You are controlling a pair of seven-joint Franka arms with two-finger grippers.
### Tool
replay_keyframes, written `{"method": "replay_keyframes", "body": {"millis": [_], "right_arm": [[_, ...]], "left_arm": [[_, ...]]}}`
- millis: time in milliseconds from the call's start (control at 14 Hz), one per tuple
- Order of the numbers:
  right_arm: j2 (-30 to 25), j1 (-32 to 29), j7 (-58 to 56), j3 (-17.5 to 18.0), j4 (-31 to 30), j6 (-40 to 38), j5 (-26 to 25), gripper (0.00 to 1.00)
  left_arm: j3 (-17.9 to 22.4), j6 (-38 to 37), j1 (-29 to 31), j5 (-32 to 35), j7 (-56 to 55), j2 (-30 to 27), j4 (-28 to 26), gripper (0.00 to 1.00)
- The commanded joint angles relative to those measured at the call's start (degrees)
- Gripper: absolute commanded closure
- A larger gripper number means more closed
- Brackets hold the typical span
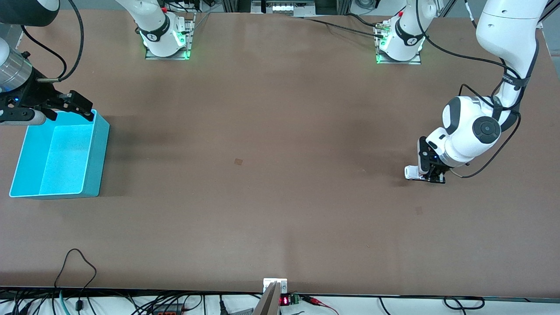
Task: Wind and store white jeep toy
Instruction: 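Grip the jeep with the left gripper and drag it backward along the table, then open the left gripper to release the jeep and raise it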
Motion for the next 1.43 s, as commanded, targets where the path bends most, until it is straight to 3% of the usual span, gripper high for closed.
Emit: {"method": "replay_keyframes", "body": {"millis": [0, 214, 429, 929, 1357], "right_arm": [[-0.84, 0.14, 1.14, 0.16, -0.77, 0.07, -1.05, 0.00], [-0.76, 0.14, 1.14, 0.25, -0.77, 0.07, -1.05, 0.00], [-0.84, 0.22, 1.14, 0.16, -0.77, 0.07, -1.05, 0.00], [-0.84, 0.14, 1.14, 0.16, -0.77, 0.07, -1.05, 0.00], [-0.84, 0.14, 1.14, 0.16, -0.77, 0.07, -1.05, 0.00]], "left_arm": [[-0.27, -0.01, 2.36, 1.39, 1.34, 1.51, 0.27, 0.70], [-0.27, -0.01, 6.30, 1.48, 1.51, 2.82, 0.62, 0.68], [-0.27, -0.19, 10.79, 1.39, 8.35, 7.47, 4.74, 0.68], [-0.27, -0.19, 19.84, 1.39, 18.03, 11.88, 8.97, 0.68], [-0.27, -0.19, 21.26, 1.39, 19.36, 12.15, 9.50, 0.65]]}}
